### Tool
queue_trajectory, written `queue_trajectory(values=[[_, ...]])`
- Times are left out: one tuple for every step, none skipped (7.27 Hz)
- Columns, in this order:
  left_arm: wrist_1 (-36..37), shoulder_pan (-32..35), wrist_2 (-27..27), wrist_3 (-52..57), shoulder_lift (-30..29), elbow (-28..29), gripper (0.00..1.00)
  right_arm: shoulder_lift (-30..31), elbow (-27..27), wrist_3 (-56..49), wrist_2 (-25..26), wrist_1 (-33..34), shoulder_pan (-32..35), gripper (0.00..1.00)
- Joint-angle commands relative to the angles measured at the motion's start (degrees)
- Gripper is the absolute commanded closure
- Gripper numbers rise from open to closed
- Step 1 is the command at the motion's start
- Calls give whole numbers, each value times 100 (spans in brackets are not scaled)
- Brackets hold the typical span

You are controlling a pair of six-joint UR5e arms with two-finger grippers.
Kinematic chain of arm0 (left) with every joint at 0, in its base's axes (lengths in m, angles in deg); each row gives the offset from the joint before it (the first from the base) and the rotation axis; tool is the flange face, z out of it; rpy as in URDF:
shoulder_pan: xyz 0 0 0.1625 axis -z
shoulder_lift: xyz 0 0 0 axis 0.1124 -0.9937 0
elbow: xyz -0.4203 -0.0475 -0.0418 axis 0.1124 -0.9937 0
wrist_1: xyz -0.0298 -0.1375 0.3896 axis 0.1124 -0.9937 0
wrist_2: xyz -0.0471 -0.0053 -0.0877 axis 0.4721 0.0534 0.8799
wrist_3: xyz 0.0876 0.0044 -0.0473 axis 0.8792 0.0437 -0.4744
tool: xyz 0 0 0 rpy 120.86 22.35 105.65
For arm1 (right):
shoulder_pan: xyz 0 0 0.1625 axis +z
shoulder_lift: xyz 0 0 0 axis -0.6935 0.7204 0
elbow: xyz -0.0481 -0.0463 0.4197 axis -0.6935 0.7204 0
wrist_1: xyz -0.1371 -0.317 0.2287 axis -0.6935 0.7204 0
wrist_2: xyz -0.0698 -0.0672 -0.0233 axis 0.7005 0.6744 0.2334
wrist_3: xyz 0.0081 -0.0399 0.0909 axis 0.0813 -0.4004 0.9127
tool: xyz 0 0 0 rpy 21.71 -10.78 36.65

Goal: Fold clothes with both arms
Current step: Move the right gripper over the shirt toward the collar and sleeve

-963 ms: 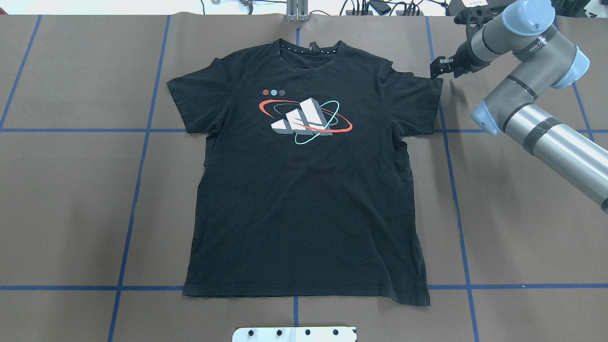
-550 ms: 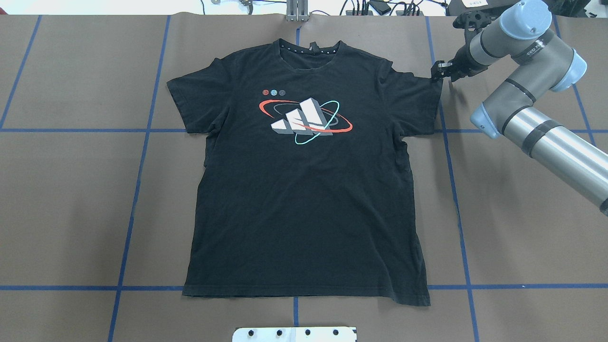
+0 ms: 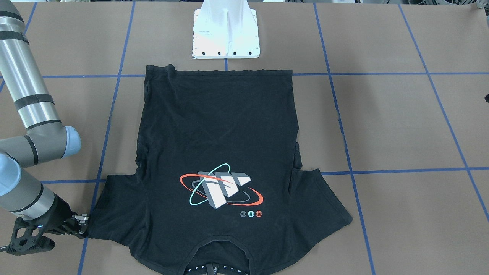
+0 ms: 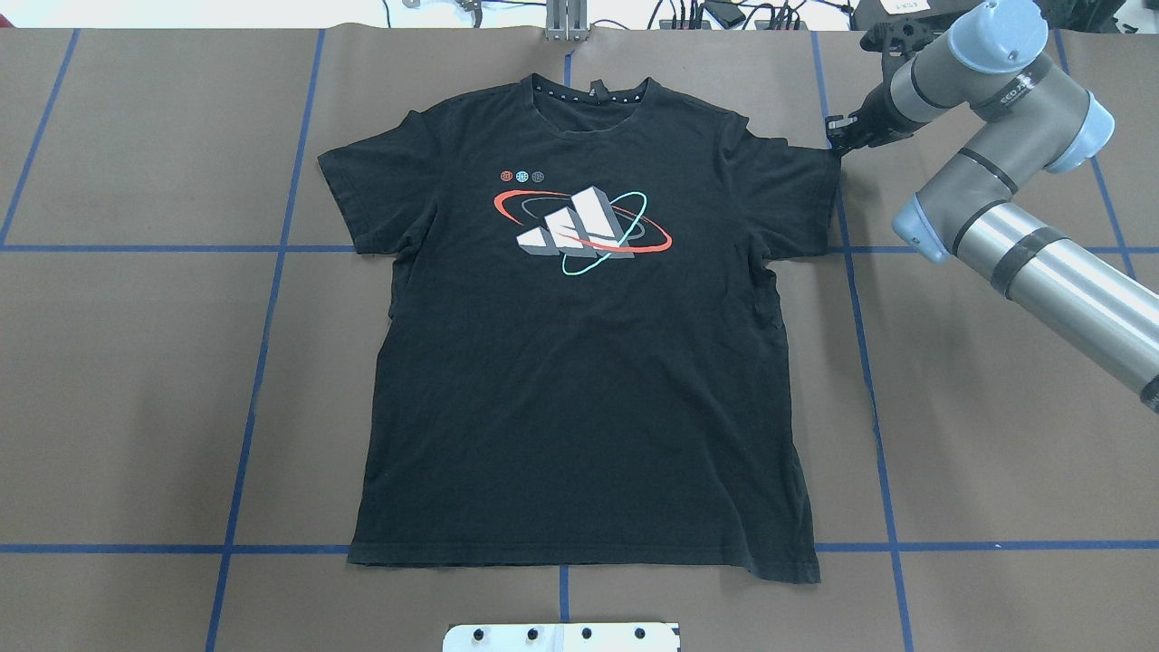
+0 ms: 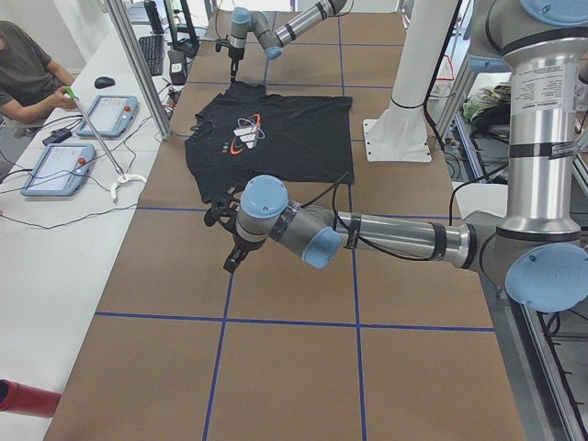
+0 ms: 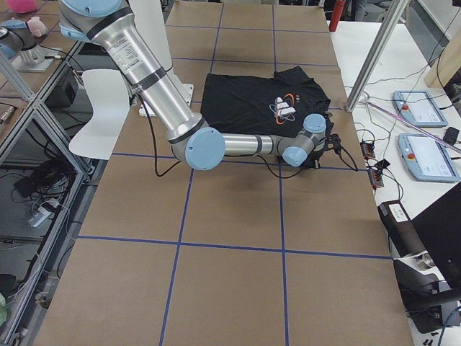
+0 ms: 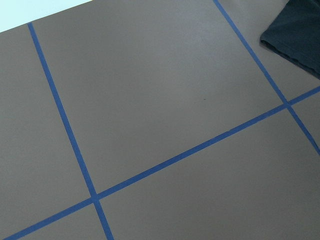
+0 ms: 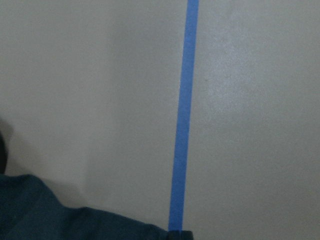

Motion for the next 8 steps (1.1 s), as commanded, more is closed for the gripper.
queue_trajectory(values=[[0,0,1,0,0,3,0,51,-581,270,-338,198,49,100],[-9,0,1,0,0,-6,0,208,-1280,313,-759,670,180,100],[0,0,1,0,0,-32,0,592,-2131,331,-746,1223,146,100],[0,0,1,0,0,-32,0,648,-2609,445,-763,1585,137,100],[0,0,1,0,0,-32,0,545,-2875,976,-746,1754,-11,100],[0,0,1,0,0,-24,0,326,-2930,1504,-563,1773,-439,100],[0,0,-7,0,0,-15,0,-7,-2757,1849,48,1886,-782,100],[0,0,-8,0,0,-15,0,-454,-2320,1861,367,2070,-942,100]])
